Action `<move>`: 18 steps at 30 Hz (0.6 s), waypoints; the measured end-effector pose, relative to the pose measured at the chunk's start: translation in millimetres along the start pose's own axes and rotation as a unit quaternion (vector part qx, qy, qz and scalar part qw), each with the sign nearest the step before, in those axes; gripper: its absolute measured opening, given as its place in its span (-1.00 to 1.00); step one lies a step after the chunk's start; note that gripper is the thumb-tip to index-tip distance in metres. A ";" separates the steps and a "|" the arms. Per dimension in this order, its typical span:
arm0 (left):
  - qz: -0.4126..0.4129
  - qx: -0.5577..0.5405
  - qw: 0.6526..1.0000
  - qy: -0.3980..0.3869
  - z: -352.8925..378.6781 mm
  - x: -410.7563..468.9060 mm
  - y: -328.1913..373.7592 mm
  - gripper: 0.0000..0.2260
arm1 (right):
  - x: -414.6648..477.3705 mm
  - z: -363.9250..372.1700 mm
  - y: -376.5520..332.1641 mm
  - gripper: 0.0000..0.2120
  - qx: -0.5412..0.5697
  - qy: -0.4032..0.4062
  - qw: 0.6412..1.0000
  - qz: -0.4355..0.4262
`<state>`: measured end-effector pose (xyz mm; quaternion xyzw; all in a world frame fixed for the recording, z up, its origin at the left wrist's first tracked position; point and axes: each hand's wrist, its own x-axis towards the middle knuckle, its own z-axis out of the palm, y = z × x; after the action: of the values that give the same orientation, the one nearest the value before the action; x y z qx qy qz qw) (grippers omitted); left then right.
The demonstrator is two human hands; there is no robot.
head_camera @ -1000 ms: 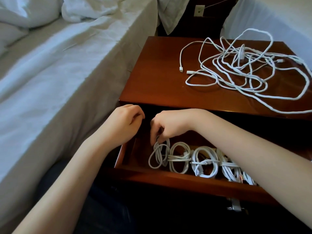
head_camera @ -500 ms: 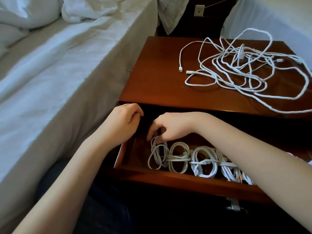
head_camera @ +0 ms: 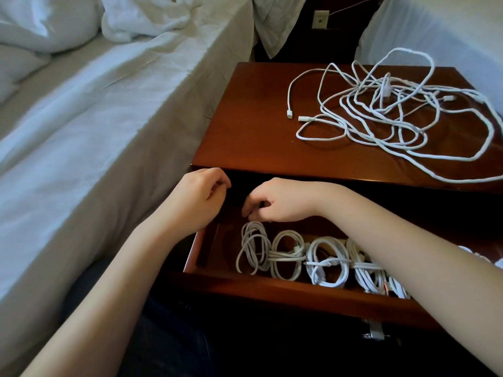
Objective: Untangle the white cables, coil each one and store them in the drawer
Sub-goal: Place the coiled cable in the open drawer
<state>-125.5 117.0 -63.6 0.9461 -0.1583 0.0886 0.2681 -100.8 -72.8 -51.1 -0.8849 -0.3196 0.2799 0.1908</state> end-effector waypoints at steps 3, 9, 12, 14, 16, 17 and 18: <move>0.020 0.004 1.000 0.010 -4.5 5.1 4.8 -0.91 | -7.9 -3.0 -2.3 -0.76 0.018 0.051 0.998 -0.012; 0.035 0.001 0.999 0.037 -9.6 16.6 18.0 -0.91 | -8.6 3.0 3.2 -0.70 0.033 0.033 0.999 0.015; 0.028 0.001 0.999 0.039 -8.9 17.4 21.1 -0.91 | -1.3 15.8 4.2 -0.67 0.027 0.002 1.000 0.014; 0.023 0.000 0.999 0.038 -9.0 16.5 21.3 -0.91 | 2.6 20.5 4.6 -0.71 0.047 0.004 0.999 0.012; 0.016 0.002 0.999 0.040 -9.4 14.9 20.7 -0.91 | 4.0 22.2 5.7 -0.77 0.090 0.010 0.996 0.014; 0.012 0.001 0.999 0.044 -9.6 14.2 20.0 -0.91 | 3.5 22.8 6.0 -0.79 0.118 0.010 0.993 0.014; 0.006 -0.002 0.999 0.048 -9.8 13.5 19.5 -0.90 | 2.4 23.3 6.1 -0.80 0.144 0.009 0.989 0.012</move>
<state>-120.5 103.2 -42.6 0.9393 -0.1513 0.1352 0.2768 -110.8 -71.9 -73.1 -0.8542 -0.2638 0.3174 0.3162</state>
